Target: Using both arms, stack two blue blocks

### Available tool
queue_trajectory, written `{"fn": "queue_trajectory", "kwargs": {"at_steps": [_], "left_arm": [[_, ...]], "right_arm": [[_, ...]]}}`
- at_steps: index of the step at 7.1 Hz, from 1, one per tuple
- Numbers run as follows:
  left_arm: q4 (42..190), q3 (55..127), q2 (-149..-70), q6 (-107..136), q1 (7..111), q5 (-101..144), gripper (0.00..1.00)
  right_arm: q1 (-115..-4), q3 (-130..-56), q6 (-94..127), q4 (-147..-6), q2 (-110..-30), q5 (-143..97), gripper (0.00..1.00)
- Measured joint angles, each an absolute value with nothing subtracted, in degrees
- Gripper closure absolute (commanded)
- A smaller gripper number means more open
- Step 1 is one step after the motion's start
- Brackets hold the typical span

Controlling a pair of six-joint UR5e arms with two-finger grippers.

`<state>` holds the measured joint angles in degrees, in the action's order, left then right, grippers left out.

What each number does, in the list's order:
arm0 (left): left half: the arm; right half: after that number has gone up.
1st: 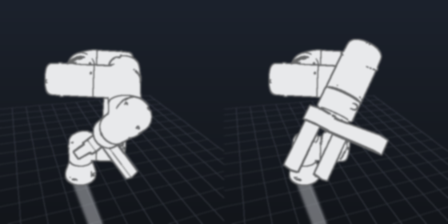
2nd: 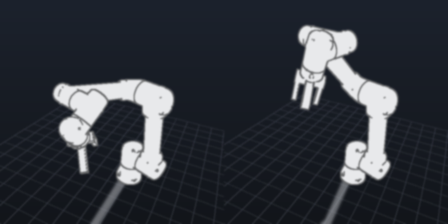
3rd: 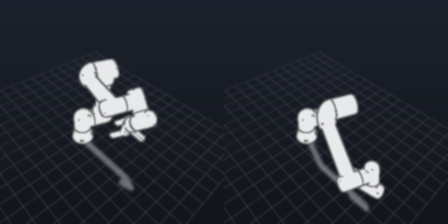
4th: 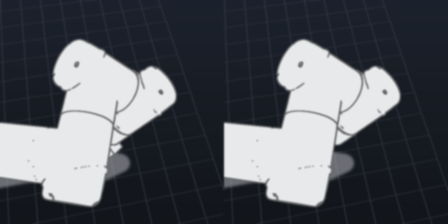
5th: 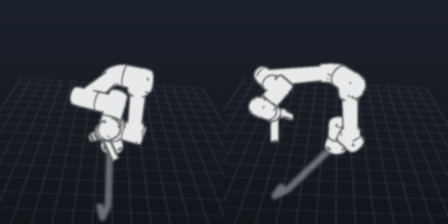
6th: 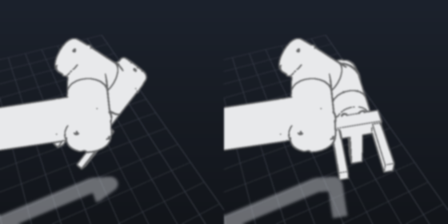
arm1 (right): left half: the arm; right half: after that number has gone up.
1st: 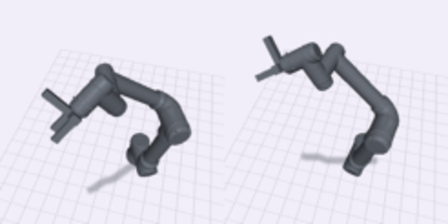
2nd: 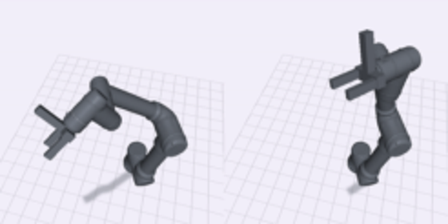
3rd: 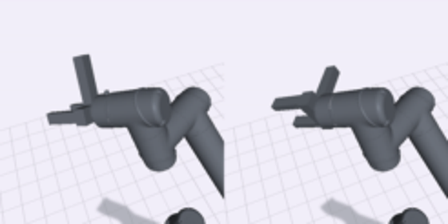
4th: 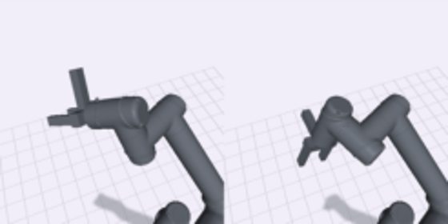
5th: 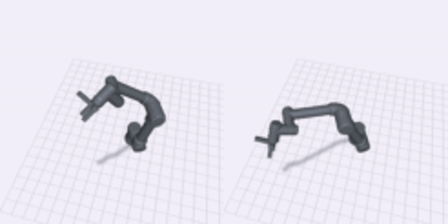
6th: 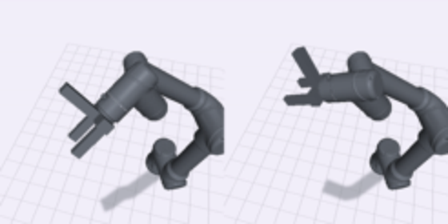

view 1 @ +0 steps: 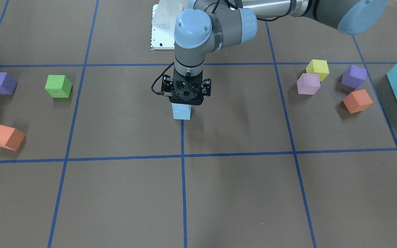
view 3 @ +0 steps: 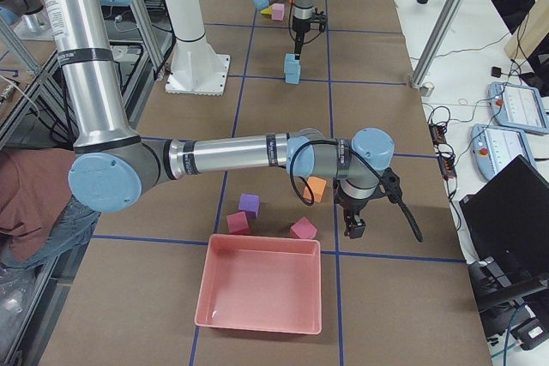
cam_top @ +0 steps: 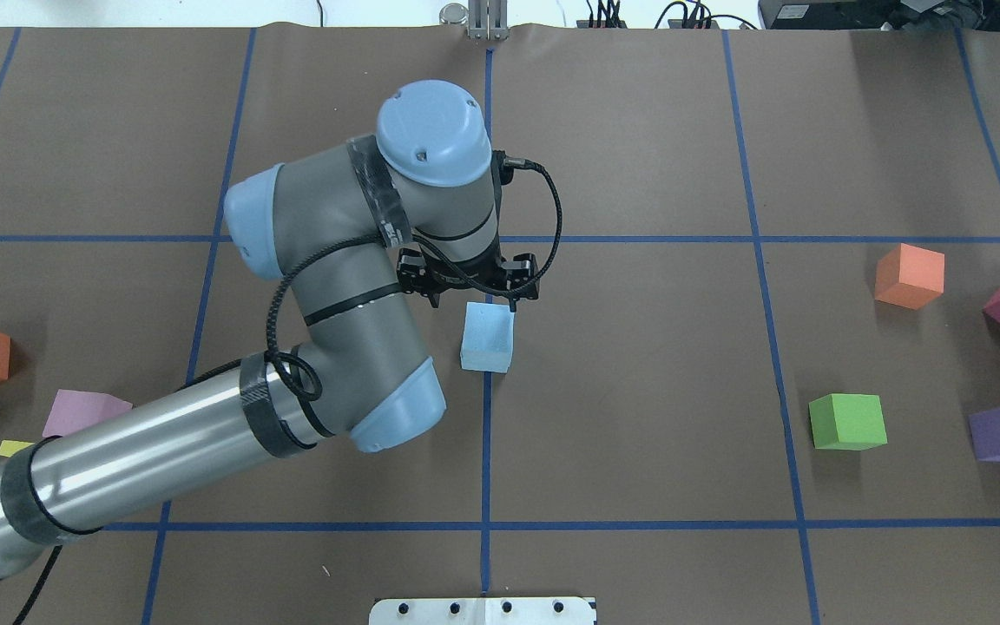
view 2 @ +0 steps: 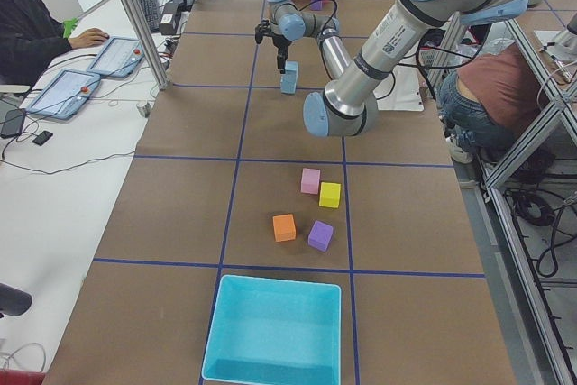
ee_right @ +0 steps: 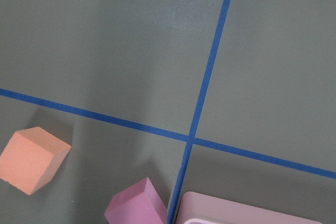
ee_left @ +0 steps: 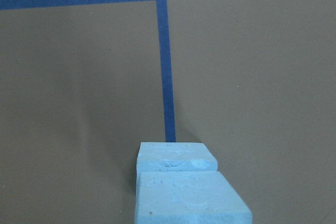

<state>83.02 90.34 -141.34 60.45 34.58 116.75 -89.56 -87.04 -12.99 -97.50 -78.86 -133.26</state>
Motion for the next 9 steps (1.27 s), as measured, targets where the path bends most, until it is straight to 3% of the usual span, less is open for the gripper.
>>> {"fn": "queue_trajectory", "kwargs": {"at_steps": [2,4,9], "left_arm": [[78.6,101.2,-132.9,49.3,45.3,123.2,0.02],[77.7,107.4,-121.2,34.3,58.6,129.2,0.02],[83.6,108.9,-91.1,4.2,88.2,139.8,0.02]], "right_arm": [[-89.6,-88.4,-12.3,-97.5,-80.2,-133.3,0.0],[-89.6,-90.9,-11.8,-97.9,-82.4,-133.3,0.0],[-89.5,-95.8,-11.5,-102.3,-83.2,-133.2,0.0]]}}
